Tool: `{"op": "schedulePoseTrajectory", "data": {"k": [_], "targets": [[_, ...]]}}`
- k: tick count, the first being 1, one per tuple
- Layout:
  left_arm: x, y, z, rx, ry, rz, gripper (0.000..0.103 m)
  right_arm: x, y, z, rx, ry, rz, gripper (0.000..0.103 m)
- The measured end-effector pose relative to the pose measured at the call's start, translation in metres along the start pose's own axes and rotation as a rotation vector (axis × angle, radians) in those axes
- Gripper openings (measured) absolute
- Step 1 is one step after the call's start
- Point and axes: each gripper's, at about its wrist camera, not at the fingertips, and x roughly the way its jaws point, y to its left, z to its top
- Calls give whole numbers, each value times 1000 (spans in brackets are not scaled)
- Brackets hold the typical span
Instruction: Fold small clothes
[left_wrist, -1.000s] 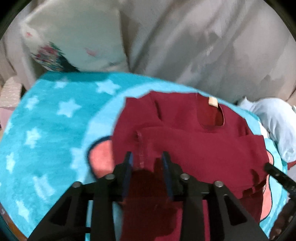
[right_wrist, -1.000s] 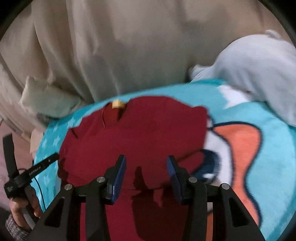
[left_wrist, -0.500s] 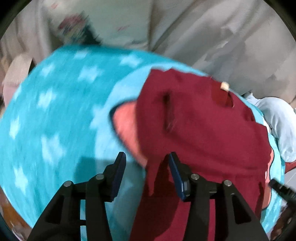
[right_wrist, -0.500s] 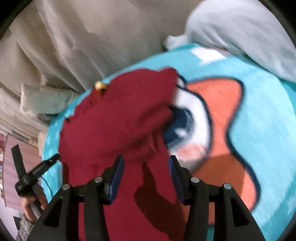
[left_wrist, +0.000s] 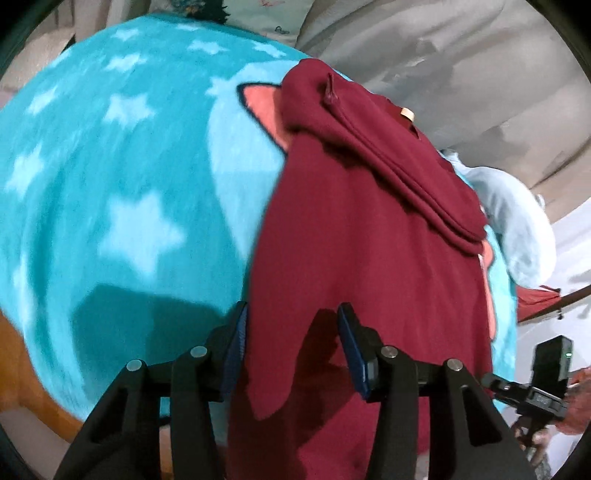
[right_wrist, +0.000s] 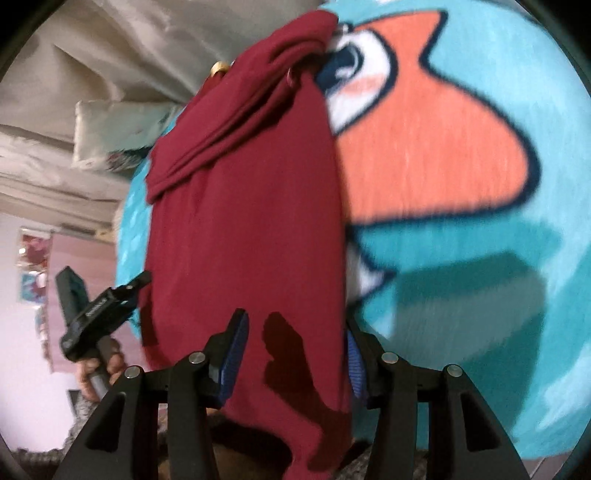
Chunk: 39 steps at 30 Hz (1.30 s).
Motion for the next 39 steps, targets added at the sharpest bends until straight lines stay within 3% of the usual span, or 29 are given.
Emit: {"op": "schedulePoseTrajectory", "data": {"k": [4, 11, 13, 15, 17, 19, 26, 29, 33, 39], "targets": [[-10, 0, -30, -14, -6, -19, 47, 0, -1, -22, -22, 5, 38, 53], [-15, -8, -54, -16, -13, 8, 47, 4, 8, -38, -69, 31, 41, 53], [-15, -10, -58, -12, -10, 33, 41, 7, 14, -39, -90, 45, 32, 53], [-16, -10, -61, -12, -6, 83, 15, 8, 17, -40, -114, 53, 12, 44], [-18, -1, -60, -44, 5, 76, 9, 11, 19, -40, -135, 56, -35, 12], [-24, 7, -60, -92, 1, 52, 9, 7, 13, -39, -112, 42, -27, 10], [-43, 4, -68, -110, -9, 40, 9, -16, -5, -44, -85, 44, 52, 6], [-46, 2, -63, -142, 1, 27, 9, -12, -13, -39, -44, 47, 77, 6], [-57, -2, -42, -222, -15, -56, 9, -20, 2, -20, -66, 16, 146, 6], [-68, -14, 19, -263, -71, -125, 9, -44, 49, 48, -126, -86, 259, 6]]}}
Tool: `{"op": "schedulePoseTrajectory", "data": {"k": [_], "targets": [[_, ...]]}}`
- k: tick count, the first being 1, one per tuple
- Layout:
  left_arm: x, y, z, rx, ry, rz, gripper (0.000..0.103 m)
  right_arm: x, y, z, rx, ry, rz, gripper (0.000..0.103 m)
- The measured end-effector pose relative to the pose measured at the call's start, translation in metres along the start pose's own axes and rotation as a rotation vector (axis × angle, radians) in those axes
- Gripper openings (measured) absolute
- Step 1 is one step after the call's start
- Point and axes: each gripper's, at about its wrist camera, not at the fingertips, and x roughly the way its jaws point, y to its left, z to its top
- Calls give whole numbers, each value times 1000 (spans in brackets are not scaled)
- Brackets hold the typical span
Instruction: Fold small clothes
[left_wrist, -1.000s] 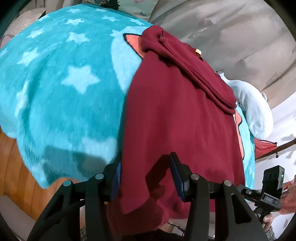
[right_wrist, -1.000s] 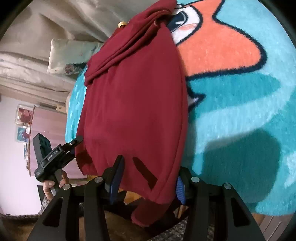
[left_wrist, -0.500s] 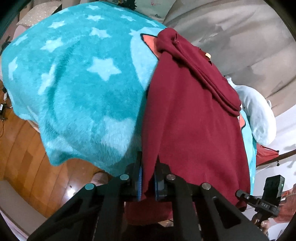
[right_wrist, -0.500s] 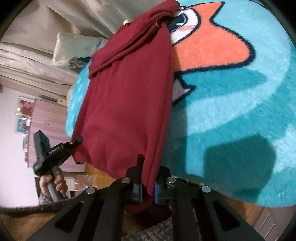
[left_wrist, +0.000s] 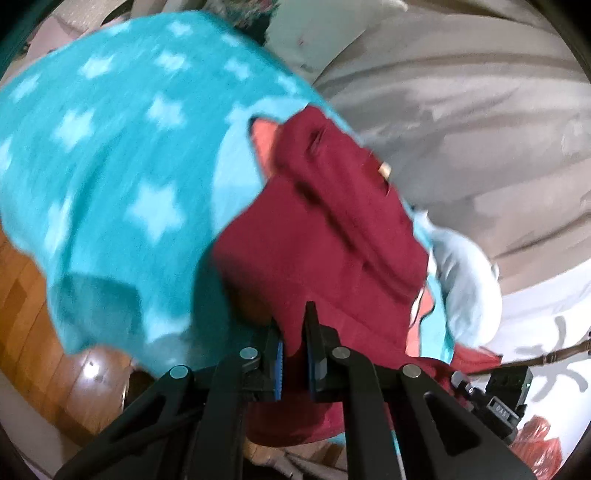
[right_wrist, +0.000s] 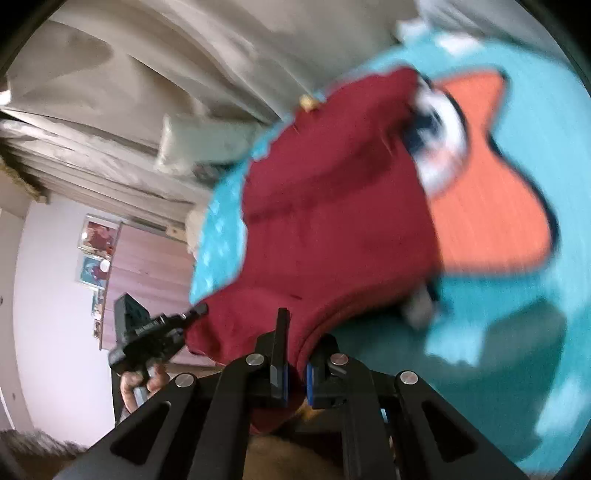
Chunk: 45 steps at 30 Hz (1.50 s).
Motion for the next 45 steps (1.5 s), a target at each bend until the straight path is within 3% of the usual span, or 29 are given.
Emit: {"op": "schedulePoseTrajectory", "data": {"k": [6, 14, 16, 17, 18, 20, 23, 29, 31, 34, 37, 41, 45], "targets": [[45, -41, 91, 15, -35, -20, 9, 15, 18, 94, -20, -114, -28, 6], [146, -54, 189, -52, 47, -18, 10, 92, -13, 208, 58, -151, -230, 10], [160, -50, 205, -73, 80, -89, 14, 105, -35, 225, 98, -140, -289, 11], [160, -49, 209, -78, 71, -107, 22, 111, -43, 232, 127, -135, -298, 15], [159, -48, 213, -82, 54, -126, 31, 113, -51, 237, 158, -135, -287, 17], [156, -43, 222, -102, 29, -162, 45, 115, -69, 243, 243, -150, -235, 35], [154, -32, 231, -157, -9, -149, 50, 115, -88, 248, 316, -184, -202, 41], [143, -26, 236, -134, -32, -69, 50, 104, -84, 254, 303, -211, -192, 42], [136, -37, 229, -71, -43, -30, 50, 93, -68, 253, 243, -237, -203, 43], [126, -57, 214, 49, -71, 16, 51, 72, -45, 249, 133, -315, -294, 58], [130, -75, 198, 176, -74, 69, 57, 58, -30, 245, 67, -357, -359, 59], [152, -80, 184, 281, -77, 233, 58, 81, -8, 237, -48, -235, -315, 59], [165, -67, 174, 349, -94, 423, 58, 122, -19, 228, -72, -95, -380, 59]]}}
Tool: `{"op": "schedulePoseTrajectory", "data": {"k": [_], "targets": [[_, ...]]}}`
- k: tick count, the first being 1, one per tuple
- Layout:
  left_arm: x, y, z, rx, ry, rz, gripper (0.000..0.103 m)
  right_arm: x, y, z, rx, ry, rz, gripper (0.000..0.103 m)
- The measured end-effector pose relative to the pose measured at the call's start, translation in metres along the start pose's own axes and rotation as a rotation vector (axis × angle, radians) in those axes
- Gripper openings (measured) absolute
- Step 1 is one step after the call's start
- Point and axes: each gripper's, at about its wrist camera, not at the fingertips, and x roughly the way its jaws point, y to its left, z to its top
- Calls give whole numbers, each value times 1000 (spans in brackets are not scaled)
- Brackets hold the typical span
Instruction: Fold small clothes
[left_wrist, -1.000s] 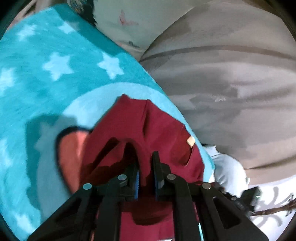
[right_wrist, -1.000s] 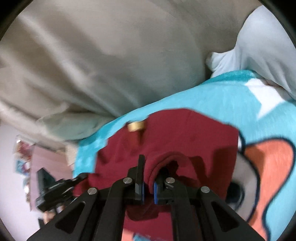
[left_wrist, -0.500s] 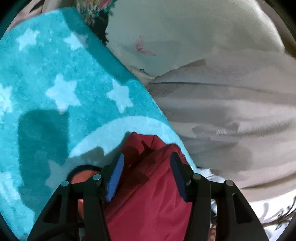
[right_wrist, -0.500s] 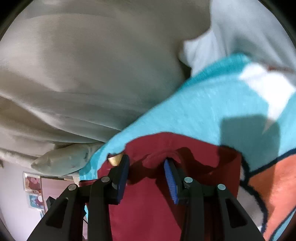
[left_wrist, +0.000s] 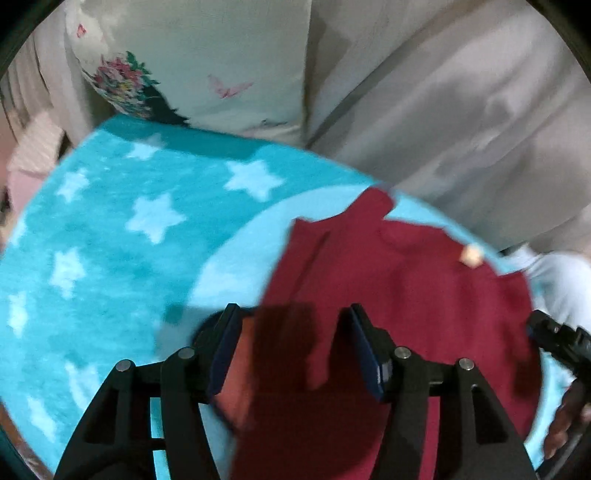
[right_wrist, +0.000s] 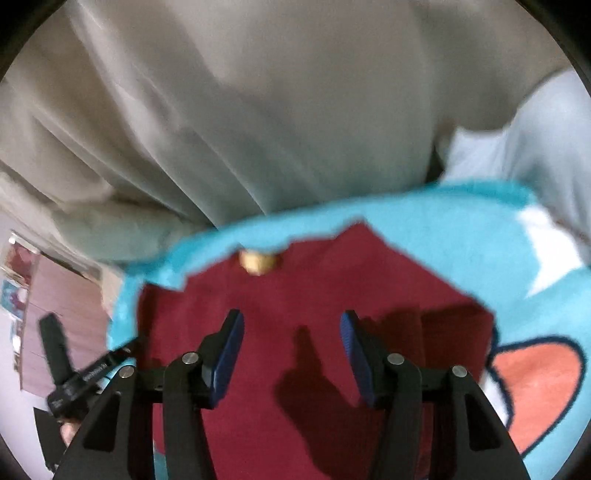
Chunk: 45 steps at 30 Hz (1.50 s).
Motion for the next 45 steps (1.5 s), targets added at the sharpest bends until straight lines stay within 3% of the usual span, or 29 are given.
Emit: {"op": "schedulePoseTrajectory", "data": {"k": [2, 5, 8, 12, 17, 25, 45], "targets": [[-4, 5, -7, 5, 2, 30, 58, 12, -24, -6, 53, 8, -150, 56], [-20, 7, -18, 25, -14, 88, 58, -7, -45, -14, 137, -46, -98, 55], [-42, 2, -32, 35, -31, 110, 58, -42, -45, -26, 133, -133, -163, 57], [-83, -21, -53, 76, -113, 129, 60, -80, -39, -54, 113, -176, -132, 57], [-125, -53, -82, 122, -185, 90, 64, -101, -7, -93, 8, -200, -185, 57], [-167, -92, -116, 192, -238, 60, 65, -117, 8, -134, -79, -173, -221, 57], [-207, -116, -167, 207, -267, 29, 65, -172, 6, -183, -124, -215, -240, 58]]}}
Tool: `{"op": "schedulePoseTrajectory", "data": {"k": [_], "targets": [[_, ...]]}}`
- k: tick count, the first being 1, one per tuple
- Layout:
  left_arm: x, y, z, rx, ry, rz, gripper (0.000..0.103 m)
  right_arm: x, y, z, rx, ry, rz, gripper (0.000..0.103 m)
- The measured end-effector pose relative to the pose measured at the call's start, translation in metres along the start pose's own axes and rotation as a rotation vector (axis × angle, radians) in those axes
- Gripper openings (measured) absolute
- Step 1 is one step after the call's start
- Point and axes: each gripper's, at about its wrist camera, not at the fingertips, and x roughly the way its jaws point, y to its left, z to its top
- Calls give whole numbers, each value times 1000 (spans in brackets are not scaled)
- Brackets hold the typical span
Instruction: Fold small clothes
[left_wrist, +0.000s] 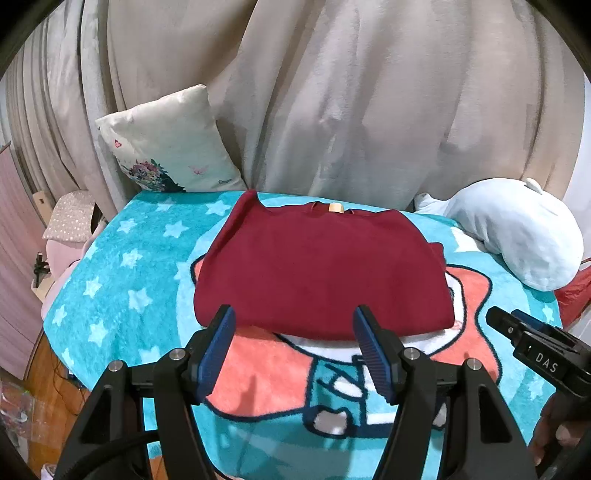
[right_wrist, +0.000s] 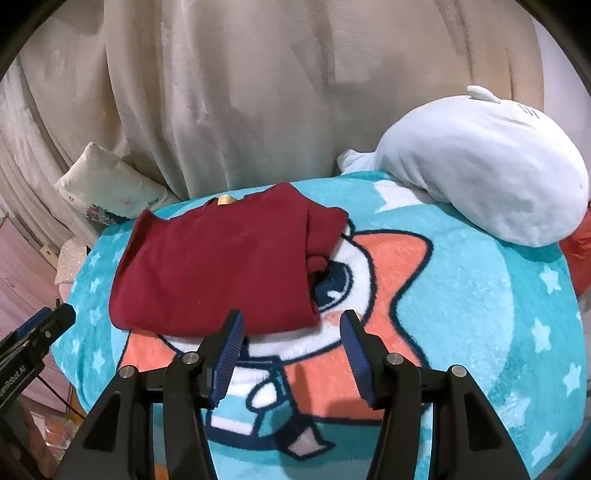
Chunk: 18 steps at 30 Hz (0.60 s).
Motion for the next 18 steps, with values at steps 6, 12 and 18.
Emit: {"op": "schedulePoseTrajectory", "data": {"k": [6, 12, 18], "targets": [[-4, -1, -4, -1, 2, 2, 65, -6, -5, -4, 10, -2, -1, 58], [-3, 3, -10, -13, 21, 10, 66, -5, -7, -9, 17, 8, 0, 59], [4, 12, -16, -31, 48, 10, 66, 3, -2, -13, 15, 33, 7, 59]]}}
